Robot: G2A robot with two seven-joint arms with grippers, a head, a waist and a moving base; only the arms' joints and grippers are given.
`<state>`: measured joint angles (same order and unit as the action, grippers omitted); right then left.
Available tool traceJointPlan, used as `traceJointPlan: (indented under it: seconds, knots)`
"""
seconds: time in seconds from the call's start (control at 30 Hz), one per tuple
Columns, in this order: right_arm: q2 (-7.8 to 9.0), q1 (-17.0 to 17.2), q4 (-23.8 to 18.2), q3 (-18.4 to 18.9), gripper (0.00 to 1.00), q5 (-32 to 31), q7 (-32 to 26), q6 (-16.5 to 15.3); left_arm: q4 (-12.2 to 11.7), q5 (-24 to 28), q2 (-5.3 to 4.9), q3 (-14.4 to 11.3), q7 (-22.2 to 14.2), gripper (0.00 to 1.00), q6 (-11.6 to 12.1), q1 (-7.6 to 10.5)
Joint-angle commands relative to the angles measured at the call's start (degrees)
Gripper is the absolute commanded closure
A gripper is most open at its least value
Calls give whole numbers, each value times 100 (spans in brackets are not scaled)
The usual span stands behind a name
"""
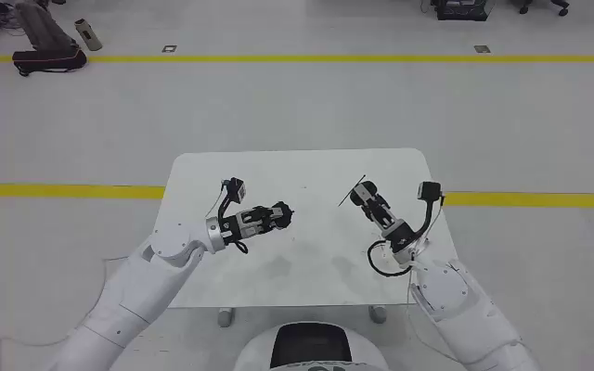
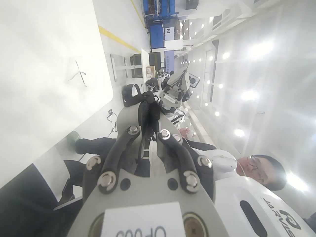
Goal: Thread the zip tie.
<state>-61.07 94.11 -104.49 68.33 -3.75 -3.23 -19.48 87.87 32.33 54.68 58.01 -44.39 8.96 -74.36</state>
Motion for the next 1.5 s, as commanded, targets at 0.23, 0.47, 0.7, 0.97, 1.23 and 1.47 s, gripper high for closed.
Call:
traceJointPlan:
  seconds: [0.23,0.47,0.7,0.97,1.23,1.47]
  knots:
    - [0,-12,8,7,100,18,-14,0,0,0,0,0,0,100,0,0]
    - [-25,3,49,21,100,-87,225,0,37,26,17,-37,158,100,-33,-31]
    - [-97,103,117,-149,100,-418,752,0,41,-187,140,-364,776,100,-1,27]
    - [-143,30,257,-404,100,-613,935,0,8,-585,268,-773,934,100,87,180]
    - [-146,-76,279,-443,100,-695,896,0,-28,-574,298,-821,988,100,141,211]
    - [-174,-106,300,-499,100,-855,906,60,81,-698,327,-882,1185,100,234,142]
